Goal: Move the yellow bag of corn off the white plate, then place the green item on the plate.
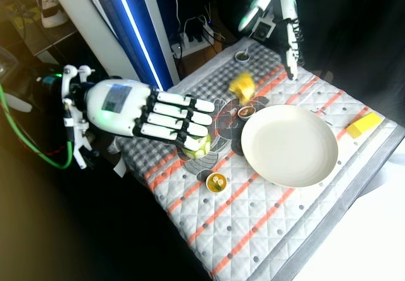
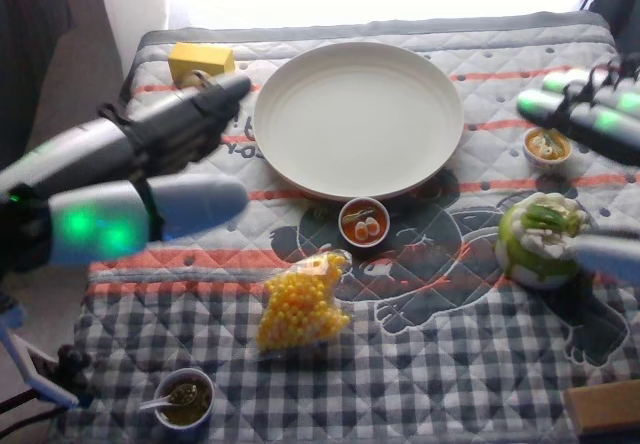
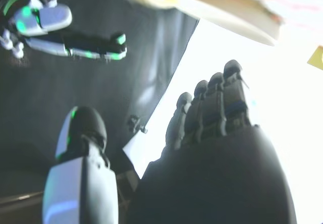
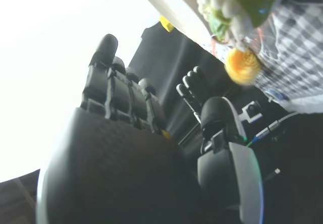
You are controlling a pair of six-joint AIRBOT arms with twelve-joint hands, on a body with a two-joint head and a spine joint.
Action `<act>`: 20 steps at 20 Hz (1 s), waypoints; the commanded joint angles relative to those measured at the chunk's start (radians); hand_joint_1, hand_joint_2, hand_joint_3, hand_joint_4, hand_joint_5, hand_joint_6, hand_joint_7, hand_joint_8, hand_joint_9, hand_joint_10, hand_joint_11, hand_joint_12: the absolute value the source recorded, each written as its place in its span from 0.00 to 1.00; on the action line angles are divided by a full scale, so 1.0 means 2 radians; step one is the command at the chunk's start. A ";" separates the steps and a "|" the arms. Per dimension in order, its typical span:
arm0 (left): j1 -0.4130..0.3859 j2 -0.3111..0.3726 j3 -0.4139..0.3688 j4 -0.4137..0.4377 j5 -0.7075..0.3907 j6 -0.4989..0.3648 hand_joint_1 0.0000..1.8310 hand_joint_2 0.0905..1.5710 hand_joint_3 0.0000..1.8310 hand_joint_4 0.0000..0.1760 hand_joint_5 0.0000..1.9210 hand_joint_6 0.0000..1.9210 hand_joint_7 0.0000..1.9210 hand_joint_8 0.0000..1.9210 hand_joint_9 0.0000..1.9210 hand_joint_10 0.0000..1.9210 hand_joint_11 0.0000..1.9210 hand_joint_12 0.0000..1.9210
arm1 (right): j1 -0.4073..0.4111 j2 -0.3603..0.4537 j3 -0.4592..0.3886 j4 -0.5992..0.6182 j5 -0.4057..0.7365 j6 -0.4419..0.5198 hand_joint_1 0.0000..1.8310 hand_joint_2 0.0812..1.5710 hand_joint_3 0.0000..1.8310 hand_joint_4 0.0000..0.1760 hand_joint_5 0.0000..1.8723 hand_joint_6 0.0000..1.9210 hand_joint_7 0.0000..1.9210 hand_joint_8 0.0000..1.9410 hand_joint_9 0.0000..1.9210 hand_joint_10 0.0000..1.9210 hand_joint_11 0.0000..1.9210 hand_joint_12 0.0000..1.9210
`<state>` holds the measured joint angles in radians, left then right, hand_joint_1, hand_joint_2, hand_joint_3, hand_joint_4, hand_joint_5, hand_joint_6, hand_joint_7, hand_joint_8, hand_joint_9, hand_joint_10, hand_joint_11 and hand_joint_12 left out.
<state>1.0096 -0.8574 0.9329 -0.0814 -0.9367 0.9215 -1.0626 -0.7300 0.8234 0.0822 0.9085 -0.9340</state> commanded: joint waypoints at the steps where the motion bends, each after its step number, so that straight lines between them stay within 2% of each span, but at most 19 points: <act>1: -0.002 0.004 0.002 -0.014 -0.100 -0.003 0.14 0.81 0.01 0.00 0.03 0.01 0.00 0.00 0.00 0.00 0.00 0.08 | 0.003 -0.002 0.002 -0.003 0.046 0.005 0.23 0.78 0.00 0.22 0.00 0.00 0.00 0.00 0.00 0.00 0.00 0.15; 2: -0.001 0.006 0.002 -0.023 -0.116 0.001 0.14 0.81 0.01 0.00 0.03 0.01 0.00 0.00 0.00 0.00 0.00 0.08 | 0.003 -0.005 0.003 -0.005 0.037 0.005 0.23 0.78 0.00 0.22 0.00 0.00 0.00 0.00 0.00 0.00 0.00 0.15; 3: -0.001 0.007 0.001 -0.029 -0.125 0.005 0.21 0.87 0.00 0.03 0.04 0.01 0.00 0.00 0.00 0.00 0.00 0.07 | 0.004 -0.009 0.006 -0.006 0.029 0.007 0.27 0.77 0.00 0.05 0.00 0.00 0.00 0.00 0.03 0.01 0.00 0.37; 4: -0.001 0.008 0.001 -0.033 -0.133 0.007 0.22 0.87 0.00 0.00 0.05 0.01 0.00 0.00 0.00 0.00 0.00 0.09 | 0.004 -0.014 0.010 -0.007 0.020 0.009 0.31 0.76 0.00 0.01 0.00 0.00 0.01 0.00 0.05 0.02 0.00 0.52; 5: -0.001 0.008 0.001 -0.037 -0.142 0.009 0.25 0.87 0.00 0.00 0.06 0.01 0.00 0.00 0.00 0.00 0.00 0.09 | 0.006 -0.020 0.016 -0.007 0.009 0.010 0.33 0.75 0.00 0.00 0.00 0.00 0.02 0.00 0.05 0.02 0.00 0.57; 6: -0.001 0.008 0.001 -0.042 -0.150 0.010 0.28 0.86 0.00 0.00 0.07 0.01 0.01 0.00 0.00 0.00 0.00 0.03 | 0.011 -0.026 0.021 -0.007 -0.002 0.010 0.37 0.76 0.00 0.00 0.02 0.01 0.05 0.01 0.08 0.03 0.00 0.63; 7: -0.001 0.008 0.002 -0.045 -0.158 0.011 0.28 0.86 0.00 0.00 0.07 0.01 0.01 0.00 0.00 0.00 0.00 0.03 | 0.017 -0.035 0.029 -0.007 -0.014 0.010 0.37 0.76 0.00 0.00 0.02 0.01 0.05 0.01 0.08 0.03 0.00 0.63; 8: 0.001 0.008 0.002 -0.048 -0.163 0.011 0.26 0.88 0.00 0.00 0.08 0.00 0.02 0.00 0.00 0.00 0.00 0.14 | 0.025 -0.045 0.037 -0.008 -0.029 0.010 0.49 0.77 0.00 0.00 0.12 0.03 0.18 0.02 0.17 0.20 0.00 0.77; 9: 0.003 0.008 0.001 -0.048 -0.161 0.011 0.25 0.88 0.00 0.00 0.08 0.00 0.03 0.00 0.01 0.00 0.00 0.25 | 0.033 -0.055 0.046 -0.009 -0.045 0.010 0.55 0.76 0.00 0.00 0.18 0.08 0.25 0.12 0.20 0.47 0.10 0.85; 10: 0.004 0.008 0.001 -0.048 -0.160 0.011 0.21 0.89 0.00 0.00 0.09 0.00 0.03 0.00 0.01 0.00 0.00 0.27 | 0.038 -0.061 0.052 -0.010 -0.055 0.010 0.62 0.76 0.00 0.00 0.22 0.27 0.33 0.27 0.30 0.53 0.24 0.83; 11: 0.006 0.008 0.000 -0.048 -0.161 0.011 0.23 0.89 0.00 0.00 0.09 0.00 0.04 0.00 0.01 0.00 0.00 0.27 | 0.047 -0.069 0.059 -0.013 -0.067 0.010 0.63 0.80 0.00 0.00 0.27 0.71 0.41 0.60 0.38 0.58 0.36 0.82; 12: 0.008 0.007 0.000 -0.050 -0.163 0.011 0.27 0.88 0.00 0.00 0.10 0.00 0.04 0.00 0.01 0.00 0.00 0.24 | 0.053 -0.073 0.062 -0.016 -0.071 0.010 0.64 0.81 0.00 0.00 0.29 0.77 0.42 0.72 0.41 0.75 0.39 0.93; 13: 0.008 0.007 0.000 -0.050 -0.164 0.011 0.30 0.87 0.00 0.00 0.10 0.00 0.04 0.00 0.02 0.01 0.00 0.23 | 0.062 -0.073 0.061 -0.021 -0.065 0.010 0.63 0.81 0.00 0.00 0.29 0.78 0.42 0.75 0.40 0.81 0.39 0.96; 14: 0.010 0.007 0.000 -0.051 -0.166 0.011 0.32 0.87 0.00 0.00 0.10 0.01 0.05 0.00 0.02 0.01 0.00 0.23 | 0.071 -0.069 0.060 -0.029 -0.055 0.012 0.64 0.80 0.00 0.00 0.32 0.76 0.42 0.77 0.44 0.88 0.44 0.99; 15: 0.012 0.008 0.000 -0.051 -0.166 0.011 0.32 0.87 0.00 0.00 0.11 0.01 0.04 0.00 0.02 0.01 0.00 0.23 | 0.087 -0.063 0.057 -0.040 -0.042 0.013 0.64 0.80 0.00 0.00 0.32 0.76 0.42 0.77 0.43 0.90 0.43 1.00; 16: 0.012 0.008 0.000 -0.052 -0.167 0.011 0.31 0.87 0.00 0.00 0.11 0.00 0.05 0.00 0.02 0.00 0.00 0.15 | 0.101 -0.059 0.056 -0.049 -0.035 0.013 0.64 0.80 0.00 0.00 0.32 0.75 0.42 0.78 0.43 0.89 0.43 1.00; 17: 0.012 0.008 0.000 -0.052 -0.167 0.011 0.30 0.87 0.00 0.00 0.10 0.00 0.04 0.00 0.01 0.00 0.00 0.13 | 0.115 -0.059 0.056 -0.057 -0.030 0.013 0.63 0.81 0.00 0.00 0.31 0.77 0.40 0.81 0.42 0.92 0.42 1.00; 19: 0.012 0.005 0.001 -0.053 -0.167 0.011 0.31 0.88 0.00 0.00 0.10 0.00 0.04 0.00 0.01 0.00 0.00 0.15 | 0.158 -0.070 0.070 -0.075 -0.036 0.013 0.62 0.82 0.00 0.00 0.30 0.82 0.39 0.77 0.38 0.90 0.38 1.00; 20: 0.012 0.003 0.002 -0.055 -0.168 0.011 0.30 0.89 0.00 0.00 0.10 0.00 0.04 0.00 0.02 0.00 0.00 0.22 | 0.171 -0.081 0.078 -0.079 -0.042 0.013 0.62 0.82 0.00 0.00 0.30 0.80 0.40 0.77 0.36 0.89 0.34 1.00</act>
<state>1.0397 -0.8497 0.9352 -0.1898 -1.1439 0.9489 -0.7071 -0.9070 1.0004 -0.0788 0.7265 -0.9112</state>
